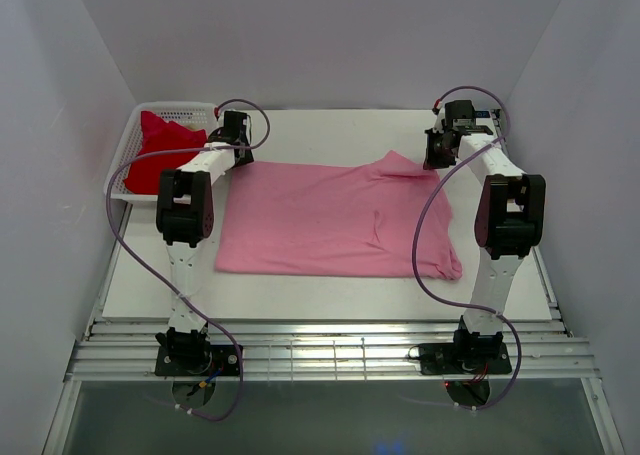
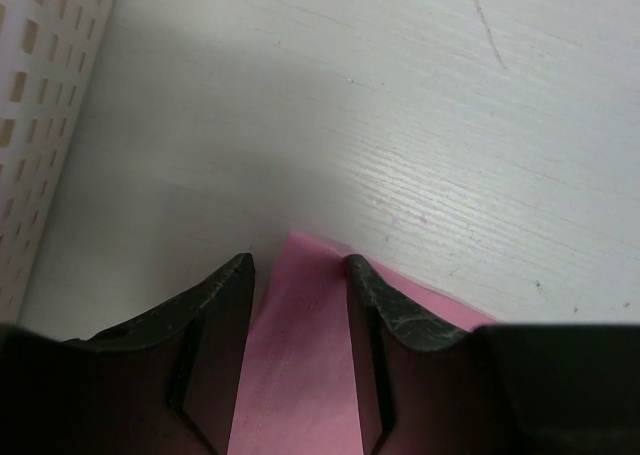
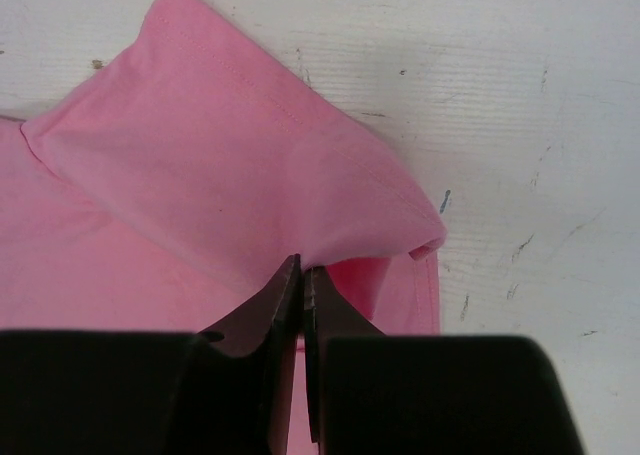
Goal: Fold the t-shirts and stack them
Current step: Grap the side of the flattened tshirt furthest away from the robot with both arms
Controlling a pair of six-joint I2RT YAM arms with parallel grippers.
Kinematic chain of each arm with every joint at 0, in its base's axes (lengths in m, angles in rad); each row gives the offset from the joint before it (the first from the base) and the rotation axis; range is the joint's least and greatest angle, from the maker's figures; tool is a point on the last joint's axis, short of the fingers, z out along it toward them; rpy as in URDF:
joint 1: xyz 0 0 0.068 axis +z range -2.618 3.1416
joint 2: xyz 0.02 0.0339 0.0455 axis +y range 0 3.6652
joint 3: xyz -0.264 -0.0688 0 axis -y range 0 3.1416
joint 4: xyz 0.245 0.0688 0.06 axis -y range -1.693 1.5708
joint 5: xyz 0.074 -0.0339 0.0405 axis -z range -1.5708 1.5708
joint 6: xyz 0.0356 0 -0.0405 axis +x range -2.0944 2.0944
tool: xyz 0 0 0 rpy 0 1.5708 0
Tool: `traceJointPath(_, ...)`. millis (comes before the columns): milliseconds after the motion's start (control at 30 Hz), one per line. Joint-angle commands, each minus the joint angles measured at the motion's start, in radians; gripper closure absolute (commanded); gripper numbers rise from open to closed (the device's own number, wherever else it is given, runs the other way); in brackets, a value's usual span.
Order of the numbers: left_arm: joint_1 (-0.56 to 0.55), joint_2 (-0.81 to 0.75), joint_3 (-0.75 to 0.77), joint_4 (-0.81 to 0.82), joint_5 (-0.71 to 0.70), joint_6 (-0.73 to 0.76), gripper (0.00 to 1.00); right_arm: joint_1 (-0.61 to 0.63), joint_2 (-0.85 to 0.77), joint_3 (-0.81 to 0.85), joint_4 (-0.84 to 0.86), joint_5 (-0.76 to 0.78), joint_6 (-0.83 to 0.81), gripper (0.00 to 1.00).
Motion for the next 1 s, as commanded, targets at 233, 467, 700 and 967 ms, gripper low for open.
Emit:
traceJointPath(233, 0.008, 0.004, 0.027, -0.004, 0.008, 0.007, 0.76, -0.001, -0.010, 0.030, 0.003, -0.015, -0.010, 0.92)
traceJointPath(467, 0.006, -0.051, -0.017, 0.004, 0.004, -0.002, 0.98, -0.003, -0.049, 0.012, 0.004, -0.015, -0.006, 0.92)
traceJointPath(700, 0.005, -0.212, -0.153, 0.073, 0.002, -0.005, 0.97, -0.001, -0.161, -0.095, -0.006, -0.010, -0.004, 0.92)
traceJointPath(967, 0.005, -0.357, -0.370, 0.108, -0.010, -0.019, 0.97, 0.000, -0.286, -0.290, -0.012, 0.002, 0.000, 0.92)
